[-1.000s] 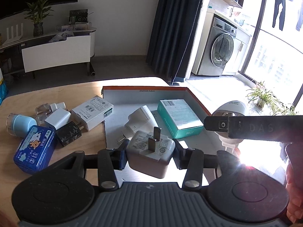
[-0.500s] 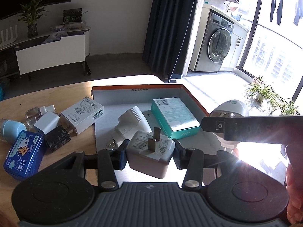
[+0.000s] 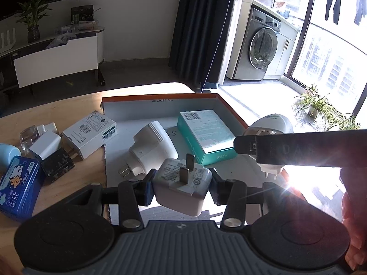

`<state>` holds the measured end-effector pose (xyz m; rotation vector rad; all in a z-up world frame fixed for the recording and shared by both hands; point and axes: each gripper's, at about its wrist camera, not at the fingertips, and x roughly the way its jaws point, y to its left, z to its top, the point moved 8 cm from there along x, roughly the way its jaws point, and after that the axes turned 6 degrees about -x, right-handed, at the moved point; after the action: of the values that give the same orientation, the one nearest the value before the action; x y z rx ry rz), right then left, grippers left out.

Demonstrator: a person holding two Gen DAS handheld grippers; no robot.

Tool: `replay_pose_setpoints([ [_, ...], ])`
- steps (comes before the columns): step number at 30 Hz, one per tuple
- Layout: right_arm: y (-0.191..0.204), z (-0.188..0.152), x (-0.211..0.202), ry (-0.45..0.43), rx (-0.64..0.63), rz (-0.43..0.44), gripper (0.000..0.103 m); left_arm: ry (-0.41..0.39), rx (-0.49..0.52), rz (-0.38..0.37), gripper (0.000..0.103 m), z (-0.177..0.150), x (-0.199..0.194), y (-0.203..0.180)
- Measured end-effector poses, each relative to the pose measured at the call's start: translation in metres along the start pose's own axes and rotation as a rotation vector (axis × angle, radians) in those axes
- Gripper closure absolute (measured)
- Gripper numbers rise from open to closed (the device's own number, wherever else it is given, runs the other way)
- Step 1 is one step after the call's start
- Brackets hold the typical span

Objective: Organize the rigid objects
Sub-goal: 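Lower and open left tool in tray while right tool releases round plug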

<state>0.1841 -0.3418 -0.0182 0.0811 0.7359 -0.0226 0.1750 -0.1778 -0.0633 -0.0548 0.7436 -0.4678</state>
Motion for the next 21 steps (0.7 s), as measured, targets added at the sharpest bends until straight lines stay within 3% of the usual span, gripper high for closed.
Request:
replay_pose_setpoints([
  [10, -0.002, 0.001, 0.011, 0.025, -0.009, -0.012, 0.023, 0.018, 0.008, -0.016, 0.057, -0.002, 0.01, -0.009],
  [21, -0.022, 0.013, -0.011, -0.073, 0.052, -0.042, 0.022, 0.037, 0.007, -0.022, 0.057, -0.001, 0.021, -0.014],
])
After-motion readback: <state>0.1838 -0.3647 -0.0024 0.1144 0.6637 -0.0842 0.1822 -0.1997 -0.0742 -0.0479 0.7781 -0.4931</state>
